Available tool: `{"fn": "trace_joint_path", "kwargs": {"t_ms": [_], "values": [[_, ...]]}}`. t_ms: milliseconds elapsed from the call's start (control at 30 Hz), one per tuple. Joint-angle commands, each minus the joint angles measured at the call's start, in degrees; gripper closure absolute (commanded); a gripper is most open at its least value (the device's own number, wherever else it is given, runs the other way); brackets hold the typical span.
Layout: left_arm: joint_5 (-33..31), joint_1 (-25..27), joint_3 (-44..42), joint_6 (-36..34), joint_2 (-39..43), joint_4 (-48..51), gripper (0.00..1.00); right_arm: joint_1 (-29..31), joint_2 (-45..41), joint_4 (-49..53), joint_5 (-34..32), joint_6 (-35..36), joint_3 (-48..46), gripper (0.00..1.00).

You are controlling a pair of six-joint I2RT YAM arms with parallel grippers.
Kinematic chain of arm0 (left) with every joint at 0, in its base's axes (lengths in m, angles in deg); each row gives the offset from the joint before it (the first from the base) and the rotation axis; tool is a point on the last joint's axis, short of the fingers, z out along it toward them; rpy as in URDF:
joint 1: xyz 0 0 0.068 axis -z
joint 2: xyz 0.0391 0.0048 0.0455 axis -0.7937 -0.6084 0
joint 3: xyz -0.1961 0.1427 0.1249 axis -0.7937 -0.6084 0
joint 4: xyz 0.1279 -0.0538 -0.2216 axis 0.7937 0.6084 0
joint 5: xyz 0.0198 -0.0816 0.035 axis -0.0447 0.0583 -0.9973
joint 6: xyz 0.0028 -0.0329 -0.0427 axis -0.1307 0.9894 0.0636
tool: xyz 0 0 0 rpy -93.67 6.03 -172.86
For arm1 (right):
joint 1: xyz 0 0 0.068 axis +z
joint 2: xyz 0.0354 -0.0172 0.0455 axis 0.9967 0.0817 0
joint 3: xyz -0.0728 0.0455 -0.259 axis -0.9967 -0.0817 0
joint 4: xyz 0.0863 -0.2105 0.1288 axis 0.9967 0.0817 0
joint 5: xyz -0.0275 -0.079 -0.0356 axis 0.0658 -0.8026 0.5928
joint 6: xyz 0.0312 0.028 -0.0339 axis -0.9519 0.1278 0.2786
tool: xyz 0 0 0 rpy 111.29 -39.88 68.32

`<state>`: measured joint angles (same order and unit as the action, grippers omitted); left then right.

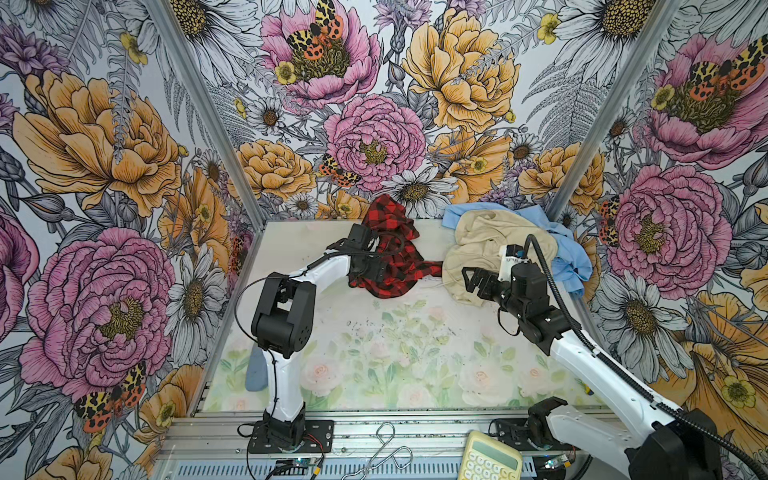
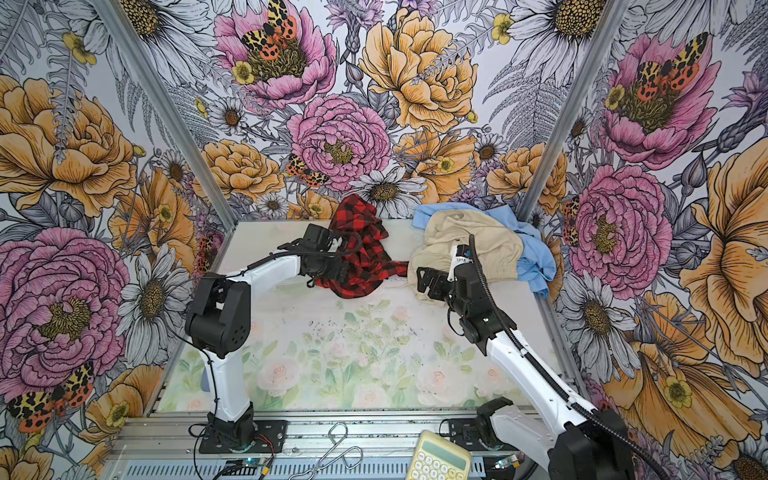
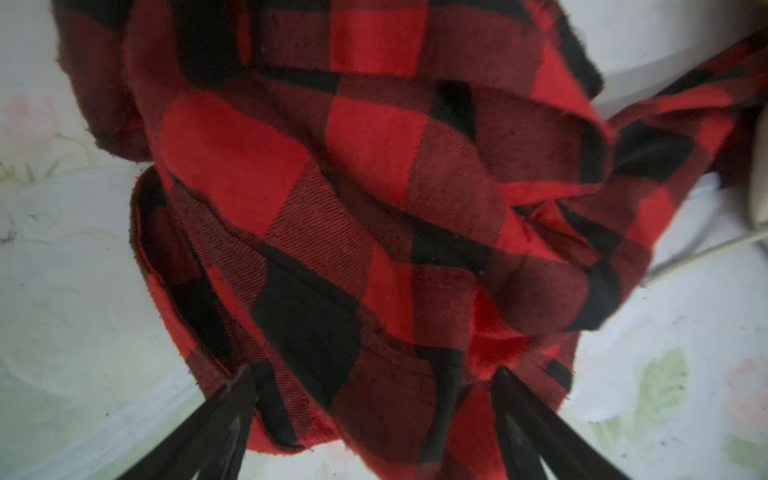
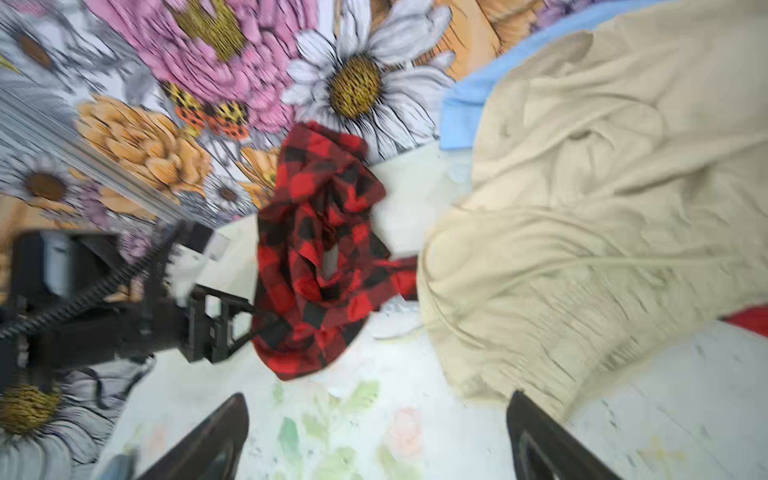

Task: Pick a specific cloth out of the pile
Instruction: 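Lift the plaid shirt with the left gripper while the right gripper withdraws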

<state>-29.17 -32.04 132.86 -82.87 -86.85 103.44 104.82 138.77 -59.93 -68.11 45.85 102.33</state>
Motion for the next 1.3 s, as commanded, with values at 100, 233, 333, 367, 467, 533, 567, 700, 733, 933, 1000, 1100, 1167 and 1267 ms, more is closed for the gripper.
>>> {"fn": "trace_joint_path", "kwargs": {"t_ms": [100, 233, 333, 367, 467, 533, 567, 700, 733, 933, 1000, 1100, 1167, 1267], "values": [[-5.22, -0.53, 4.92, 0.13, -4.17, 1.97, 0.72, -0.43, -3.63, 5.88, -2.45, 4.62, -0.23, 0.03], [-6.28, -1.64, 8.98, 0.22, -1.56, 1.81, 1.00, -1.05, -4.15, 5.94, -2.36, 4.71, -0.37, 0.03], [-3.19, -4.35, 16.78, 1.95, 3.34, 1.15, 1.00, -1.35, -3.67, 5.76, -2.45, 4.42, -0.39, 0.03], [-2.83, -5.32, 21.22, 3.27, 4.79, 1.21, 1.00, -1.42, -3.21, 5.82, -2.35, 4.44, -0.30, 0.03], [-3.72, -8.64, 36.64, 9.25, 6.95, 1.33, 1.00, -1.46, -1.84, 5.81, -1.57, 4.18, 0.16, 0.03], [-7.32, -10.33, 44.49, 12.29, 7.92, -0.45, 1.00, -1.48, -1.52, 5.78, -1.38, 4.01, 0.09, 0.03], [-9.00, -11.41, 44.16, 14.89, 10.01, -4.52, 1.00, -1.46, -1.58, 5.74, -1.52, 4.07, 0.06, 0.03], [-11.02, -15.88, 44.58, 21.97, 16.89, -15.35, 1.00, -1.58, -1.70, 5.76, -1.74, 4.79, 0.05, 0.03], [-13.15, -16.18, 44.91, 21.09, 17.96, -16.92, 1.00, -1.67, -1.65, 5.79, -1.73, 4.93, 0.05, 0.03], [-17.17, -17.28, 43.23, 12.36, 23.23, -20.85, 1.00, -1.83, 0.85, 5.22, -1.69, 4.66, 0.29, 0.03], [-14.05, -17.94, 37.41, 12.99, 24.67, -19.75, 1.00, -1.75, 2.25, 4.82, -0.61, 4.25, 0.74, 0.03], [-7.61, -17.89, 31.21, 11.87, 24.23, -16.74, 1.00, -1.82, 3.14, 4.60, 0.37, 3.84, 0.93, 0.03], [-3.56, -17.62, 28.61, 11.39, 22.81, -14.78, 1.00, -1.76, 2.77, 4.56, 0.09, 4.13, 0.58, 0.03], [1.06, -16.78, 27.82, 10.07, 20.44, -12.34, 1.00, -1.80, 1.80, 4.62, -0.66, 4.52, 0.09, 0.03]]}}
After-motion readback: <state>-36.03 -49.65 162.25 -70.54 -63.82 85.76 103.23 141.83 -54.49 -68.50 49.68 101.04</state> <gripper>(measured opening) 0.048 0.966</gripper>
